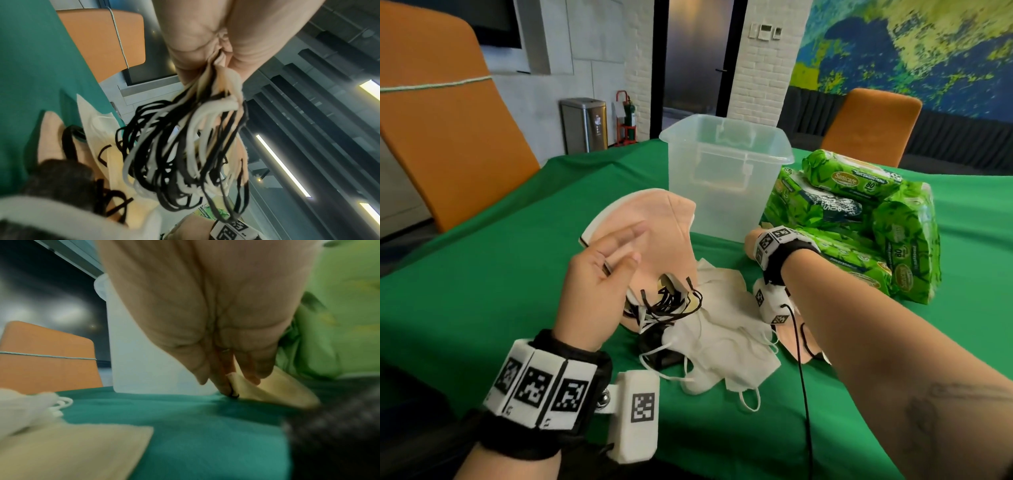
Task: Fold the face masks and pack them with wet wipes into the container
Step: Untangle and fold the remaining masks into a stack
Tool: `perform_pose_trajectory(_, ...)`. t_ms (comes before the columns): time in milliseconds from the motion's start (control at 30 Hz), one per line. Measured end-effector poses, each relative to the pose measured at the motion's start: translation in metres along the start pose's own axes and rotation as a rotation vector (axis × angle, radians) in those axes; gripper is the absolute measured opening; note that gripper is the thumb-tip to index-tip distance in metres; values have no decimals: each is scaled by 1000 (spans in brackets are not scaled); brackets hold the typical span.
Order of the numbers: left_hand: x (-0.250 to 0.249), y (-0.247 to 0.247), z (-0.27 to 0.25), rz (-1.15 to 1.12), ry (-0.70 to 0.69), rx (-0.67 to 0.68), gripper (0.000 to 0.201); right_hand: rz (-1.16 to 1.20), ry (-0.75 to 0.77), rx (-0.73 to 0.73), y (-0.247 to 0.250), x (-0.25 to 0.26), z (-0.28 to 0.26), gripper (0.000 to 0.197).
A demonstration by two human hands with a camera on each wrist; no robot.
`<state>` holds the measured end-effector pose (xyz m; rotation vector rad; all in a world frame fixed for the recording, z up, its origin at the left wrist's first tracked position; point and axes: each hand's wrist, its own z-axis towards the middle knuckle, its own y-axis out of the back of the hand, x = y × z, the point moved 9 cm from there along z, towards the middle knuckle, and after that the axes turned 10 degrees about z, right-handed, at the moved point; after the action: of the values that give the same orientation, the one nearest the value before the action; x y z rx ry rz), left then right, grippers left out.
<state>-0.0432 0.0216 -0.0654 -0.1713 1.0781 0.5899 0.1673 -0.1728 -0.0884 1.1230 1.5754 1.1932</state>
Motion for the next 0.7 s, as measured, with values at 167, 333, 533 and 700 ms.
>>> perform_pose_trajectory(167,3,2,0,73,57,-19,44,562,63,-271,46,10,-8,24)
perform_pose_trajectory(333,-3,1,-6,112,107,-44,37,1180,473,-271,92,30,-82,31)
perform_pose_trajectory(533,-20,3,-19,15,158,-6,74,1120,819,129,90,79,-169,44)
perform_pose_trajectory(700,-40,-9,-32,-26,95,116,46,1079,810,89,81,95,-184,38)
